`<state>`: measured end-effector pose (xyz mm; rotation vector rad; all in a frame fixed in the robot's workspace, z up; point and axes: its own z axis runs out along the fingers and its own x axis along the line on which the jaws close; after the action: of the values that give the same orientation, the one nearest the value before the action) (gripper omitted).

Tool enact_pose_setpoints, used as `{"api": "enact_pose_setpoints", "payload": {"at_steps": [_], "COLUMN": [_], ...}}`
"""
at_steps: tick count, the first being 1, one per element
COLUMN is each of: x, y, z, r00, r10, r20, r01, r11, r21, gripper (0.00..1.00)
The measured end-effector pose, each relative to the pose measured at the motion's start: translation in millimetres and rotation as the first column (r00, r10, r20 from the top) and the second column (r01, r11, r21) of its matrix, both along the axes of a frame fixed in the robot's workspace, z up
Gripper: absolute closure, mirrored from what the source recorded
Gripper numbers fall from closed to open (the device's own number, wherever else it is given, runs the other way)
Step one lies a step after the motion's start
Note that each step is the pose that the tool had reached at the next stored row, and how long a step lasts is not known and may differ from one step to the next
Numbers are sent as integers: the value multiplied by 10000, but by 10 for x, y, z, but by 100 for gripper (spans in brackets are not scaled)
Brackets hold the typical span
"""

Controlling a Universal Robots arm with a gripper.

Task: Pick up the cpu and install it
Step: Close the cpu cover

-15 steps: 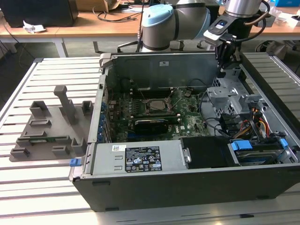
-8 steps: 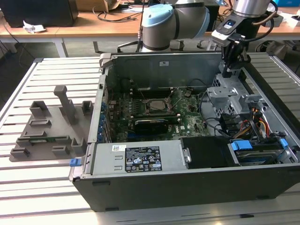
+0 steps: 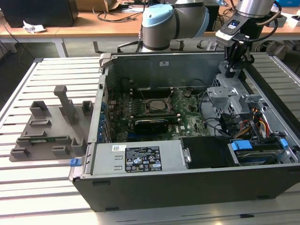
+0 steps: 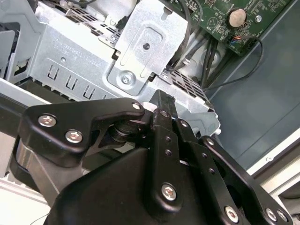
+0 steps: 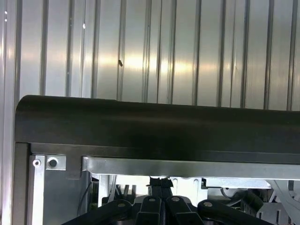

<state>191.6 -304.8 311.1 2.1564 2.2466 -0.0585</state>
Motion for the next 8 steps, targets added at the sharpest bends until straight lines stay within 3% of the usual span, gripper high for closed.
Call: {"api": "enact_pose_setpoints", "payload": {"at_steps": [3,6,8], "x": [-2,-131,-296], "y": [0,-1,-2], "z": [1,0,0], "r00": [10000,10000,10000], "r10": [1,2,3], "r20": [0,2,6], "r01": [-1,-2,-3], "r11": [10000,10000,10000], "r21": [-2,1,0], "gripper": [89,89,89]}}
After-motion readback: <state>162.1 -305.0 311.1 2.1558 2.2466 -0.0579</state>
